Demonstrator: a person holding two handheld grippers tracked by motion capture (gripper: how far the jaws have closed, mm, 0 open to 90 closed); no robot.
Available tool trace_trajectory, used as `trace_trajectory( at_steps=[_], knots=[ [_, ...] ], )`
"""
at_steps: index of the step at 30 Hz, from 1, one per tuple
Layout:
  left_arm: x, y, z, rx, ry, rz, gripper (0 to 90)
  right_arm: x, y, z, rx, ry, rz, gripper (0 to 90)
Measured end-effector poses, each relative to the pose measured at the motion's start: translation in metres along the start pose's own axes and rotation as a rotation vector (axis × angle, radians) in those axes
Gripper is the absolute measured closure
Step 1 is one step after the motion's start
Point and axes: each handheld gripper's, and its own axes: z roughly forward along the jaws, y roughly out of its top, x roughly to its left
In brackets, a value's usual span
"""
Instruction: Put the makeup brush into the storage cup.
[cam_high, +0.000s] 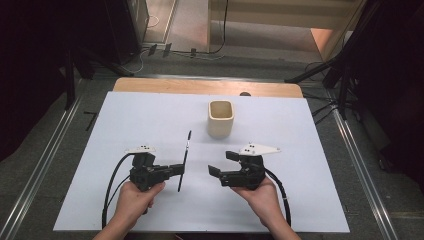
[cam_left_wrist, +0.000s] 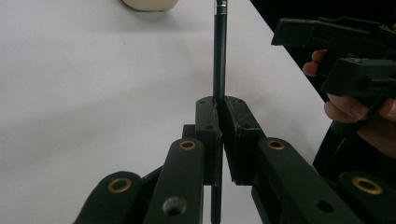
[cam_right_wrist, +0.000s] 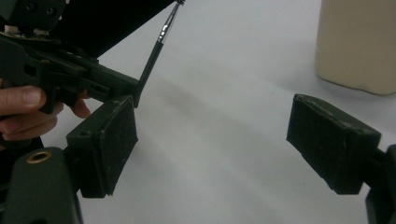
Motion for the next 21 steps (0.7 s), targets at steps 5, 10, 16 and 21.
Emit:
trace_trajectory(
  at_steps=[5, 10, 16, 21],
  knots=[
    [-0.001, -0.004, 0.005, 0.007, 0.004, -0.005, 85.1, 0.002, 0.002, 0.006, 0.001, 0.015, 0.016, 18.6],
    [-0.003, -0.007, 0.008, -0.011, -0.017, -0.018, 85.1, 0.002, 0.003, 0.011, 0.014, 0.020, 0.032, 19.2],
    [-0.005, -0.008, 0.012, -0.024, -0.011, -0.008, 85.1, 0.003, 0.004, 0.014, 0.007, 0.017, 0.045, 19.2],
    [-0.004, -0.011, 0.017, -0.025, -0.009, -0.009, 85.1, 0.004, 0.006, 0.019, 0.005, 0.028, 0.069, 20.1]
  ],
)
